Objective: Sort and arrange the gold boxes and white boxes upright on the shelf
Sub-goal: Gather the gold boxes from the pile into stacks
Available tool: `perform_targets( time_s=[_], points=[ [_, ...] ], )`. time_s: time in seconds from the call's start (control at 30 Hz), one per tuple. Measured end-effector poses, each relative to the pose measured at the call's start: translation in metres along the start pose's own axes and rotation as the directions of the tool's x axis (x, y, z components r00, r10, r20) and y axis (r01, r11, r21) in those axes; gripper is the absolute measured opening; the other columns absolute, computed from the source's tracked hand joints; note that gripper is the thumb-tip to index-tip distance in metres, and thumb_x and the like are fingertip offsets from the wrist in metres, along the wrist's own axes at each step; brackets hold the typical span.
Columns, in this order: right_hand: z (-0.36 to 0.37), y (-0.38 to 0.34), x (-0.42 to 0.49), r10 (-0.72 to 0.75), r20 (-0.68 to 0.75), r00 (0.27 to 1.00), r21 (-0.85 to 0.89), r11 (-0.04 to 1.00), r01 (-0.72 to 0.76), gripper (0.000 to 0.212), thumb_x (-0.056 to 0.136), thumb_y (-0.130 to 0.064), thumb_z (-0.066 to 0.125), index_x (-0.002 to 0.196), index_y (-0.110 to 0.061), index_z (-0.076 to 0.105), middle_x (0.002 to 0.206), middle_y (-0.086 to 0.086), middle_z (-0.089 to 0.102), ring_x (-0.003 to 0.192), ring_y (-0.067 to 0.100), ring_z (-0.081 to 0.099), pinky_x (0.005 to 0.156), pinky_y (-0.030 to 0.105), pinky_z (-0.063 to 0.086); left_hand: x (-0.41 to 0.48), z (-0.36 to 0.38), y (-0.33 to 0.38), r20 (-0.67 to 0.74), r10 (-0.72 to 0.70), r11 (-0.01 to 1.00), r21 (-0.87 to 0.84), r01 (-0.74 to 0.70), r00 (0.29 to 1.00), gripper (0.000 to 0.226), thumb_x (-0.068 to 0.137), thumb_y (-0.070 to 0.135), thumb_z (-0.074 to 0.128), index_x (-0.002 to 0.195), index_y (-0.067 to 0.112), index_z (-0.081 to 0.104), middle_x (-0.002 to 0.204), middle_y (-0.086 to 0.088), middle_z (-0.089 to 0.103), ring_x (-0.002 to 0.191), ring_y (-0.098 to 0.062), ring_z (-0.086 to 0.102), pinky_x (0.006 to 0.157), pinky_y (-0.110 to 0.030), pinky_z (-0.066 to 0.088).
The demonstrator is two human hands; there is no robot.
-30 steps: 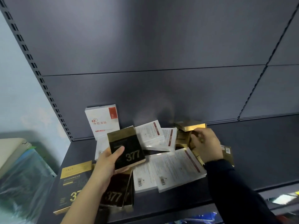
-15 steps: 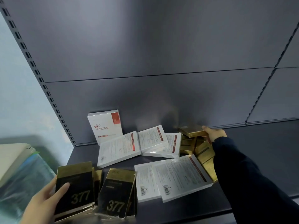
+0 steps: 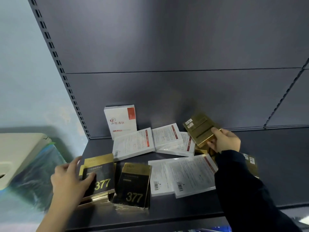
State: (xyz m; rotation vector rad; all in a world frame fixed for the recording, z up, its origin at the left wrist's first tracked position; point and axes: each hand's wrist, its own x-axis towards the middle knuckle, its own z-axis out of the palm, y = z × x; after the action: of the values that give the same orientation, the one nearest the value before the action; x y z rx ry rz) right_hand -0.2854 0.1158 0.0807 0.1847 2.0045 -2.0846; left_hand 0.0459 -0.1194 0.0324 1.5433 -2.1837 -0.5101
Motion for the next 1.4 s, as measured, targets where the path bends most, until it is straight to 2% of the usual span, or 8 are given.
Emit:
perform_targets(
  time_s=[0.23,0.37,0.53,0.67,0.77,0.93,1.17,1.4],
  points=[
    [0.042,0.021,-0.082,-0.319,0.163,0.934,-0.136,0.93,0.342,0.012,0.083,-0.016,0.067,0.087,-0.025,0.06,0.092,0.001,0.067,0.081,0.018,0.068,0.068,0.034,0.059,-0.047,0.003,0.097,0.408,0.295,0.75,-0.659,0.055,0.864,0.033,0.089,0.024,0.063,0.119,0.035,0.053,0.095,0.01,0.074,0.089,-0.007,0.066,0.082,-0.028,0.052],
    [0.059,0.061,-0.134,-0.765,0.335,0.55,-0.346,0.443,0.827,0.013,0.076,-0.023,0.068,0.089,-0.02,0.067,0.085,-0.005,0.06,0.077,0.01,0.056,0.064,0.019,0.047,-0.058,0.021,0.131,0.715,0.361,0.481,-0.693,0.536,0.599,0.035,0.096,0.047,0.042,0.122,0.027,0.053,0.1,-0.009,0.075,0.087,-0.021,0.071,0.078,-0.037,0.056],
    [0.051,0.095,-0.141,-0.744,0.645,0.172,-0.195,0.057,0.979,0.025,0.075,-0.042,0.066,0.096,-0.031,0.062,0.098,-0.011,0.062,0.091,0.006,0.055,0.075,0.019,0.05,-0.049,0.026,0.112,0.541,0.304,0.44,-0.81,0.388,0.784,0.022,0.095,0.02,0.053,0.113,0.01,0.061,0.097,-0.009,0.073,0.084,-0.016,0.07,0.071,-0.027,0.053],
    [0.043,0.084,-0.134,-0.695,0.496,0.521,-0.328,0.406,0.853,0.028,0.078,-0.042,0.063,0.102,-0.029,0.058,0.102,-0.013,0.056,0.092,0.006,0.058,0.076,0.024,0.053,-0.045,0.019,0.096,0.47,0.325,0.455,-0.838,0.3,0.821,0.019,0.094,0.025,0.055,0.111,0.023,0.062,0.102,-0.003,0.073,0.091,-0.018,0.069,0.068,-0.027,0.053],
    [0.045,0.07,-0.129,-0.231,0.587,0.776,-0.251,0.859,0.446,0.025,0.084,-0.026,0.065,0.104,-0.032,0.052,0.103,-0.011,0.063,0.094,0.007,0.064,0.079,0.028,0.057,-0.046,0.016,0.092,0.434,0.327,0.462,-0.848,0.259,0.839,0.017,0.094,0.025,0.055,0.109,0.029,0.063,0.102,-0.001,0.073,0.092,-0.017,0.07,0.068,-0.028,0.053],
    [0.058,0.078,-0.129,0.059,0.727,0.685,0.036,0.992,-0.124,0.036,0.076,-0.007,0.069,0.109,-0.014,0.057,0.1,0.013,0.071,0.089,0.028,0.071,0.067,0.039,0.059,-0.05,0.017,0.086,0.414,0.359,0.456,-0.86,0.23,0.836,0.015,0.094,0.023,0.055,0.106,0.026,0.063,0.101,-0.004,0.073,0.09,-0.017,0.069,0.07,-0.028,0.053],
    [0.049,0.058,-0.112,-0.002,0.639,0.77,-0.145,0.982,0.123,0.019,0.095,-0.012,0.047,0.095,-0.018,0.065,0.098,0.004,0.067,0.098,0.025,0.063,0.083,0.044,0.054,-0.028,0.002,0.076,0.511,0.176,0.305,-0.841,0.447,0.842,0.032,0.095,0.038,0.043,0.102,0.01,0.057,0.076,-0.008,0.07,0.069,-0.022,0.061,0.068,-0.036,0.05],
    [0.066,0.014,-0.098,-0.003,0.725,0.689,-0.288,0.907,0.307,0.033,0.081,-0.017,0.071,0.11,-0.013,0.058,0.083,-0.002,0.069,0.059,-0.001,0.067,0.049,0.01,0.048,-0.043,0.0,0.075,0.578,0.473,0.728,-0.681,0.074,0.665,0.016,0.092,0.025,0.06,0.107,0.026,0.065,0.075,0.002,0.072,0.05,-0.014,0.056,0.049,-0.019,0.044]
  ],
)
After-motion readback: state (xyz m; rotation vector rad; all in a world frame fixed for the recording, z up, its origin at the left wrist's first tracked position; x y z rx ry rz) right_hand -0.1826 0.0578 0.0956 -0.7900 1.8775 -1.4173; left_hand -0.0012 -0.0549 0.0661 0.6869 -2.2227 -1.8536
